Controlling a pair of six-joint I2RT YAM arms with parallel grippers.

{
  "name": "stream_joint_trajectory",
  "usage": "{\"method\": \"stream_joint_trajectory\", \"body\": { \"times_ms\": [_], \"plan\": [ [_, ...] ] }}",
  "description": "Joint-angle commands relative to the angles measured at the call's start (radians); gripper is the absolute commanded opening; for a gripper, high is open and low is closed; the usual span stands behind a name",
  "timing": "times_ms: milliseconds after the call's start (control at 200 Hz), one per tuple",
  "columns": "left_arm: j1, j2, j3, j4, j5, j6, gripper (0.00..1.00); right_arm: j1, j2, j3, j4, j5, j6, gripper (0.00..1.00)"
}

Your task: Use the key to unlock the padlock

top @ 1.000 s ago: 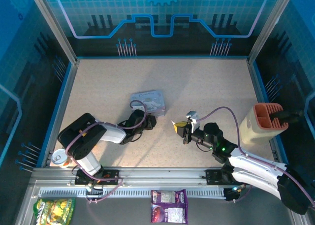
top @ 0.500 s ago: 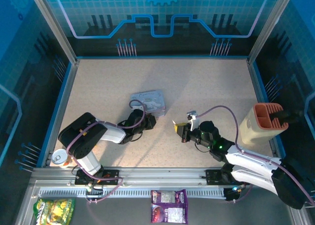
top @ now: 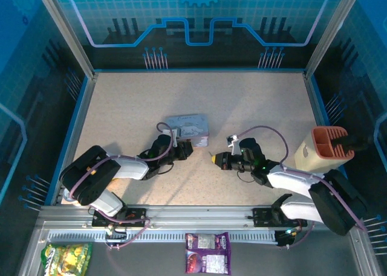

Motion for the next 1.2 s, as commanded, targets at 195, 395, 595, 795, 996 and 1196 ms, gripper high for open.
{"method": "stream_joint_trajectory", "body": {
  "times_ms": [195,395,595,795,996,1196],
  "plan": [
    [0.017,-0.001,0.006,0.185,0.140,-0.054,0.09,-0.004,0.202,0.022,0.322,-0.191,0.150,0.00],
    [0.022,0.009,0.010,0.198,0.181,-0.081,0.09,-0.007,0.258,0.024,0.391,-0.220,0.140,0.00],
    [0.022,-0.004,0.004,0.195,0.186,-0.106,0.09,-0.023,0.343,0.031,0.506,-0.278,0.190,0.00],
    [0.023,-0.009,0.000,0.193,0.196,-0.103,0.09,-0.028,0.343,0.042,0.492,-0.295,0.183,0.00],
    [0.029,0.000,0.000,0.247,0.217,-0.126,0.08,-0.045,0.358,0.030,0.514,-0.307,0.196,0.00],
    [0.038,0.007,0.002,0.264,0.244,-0.120,0.08,-0.066,0.430,0.016,0.675,-0.345,0.281,0.00]
  ]
}}
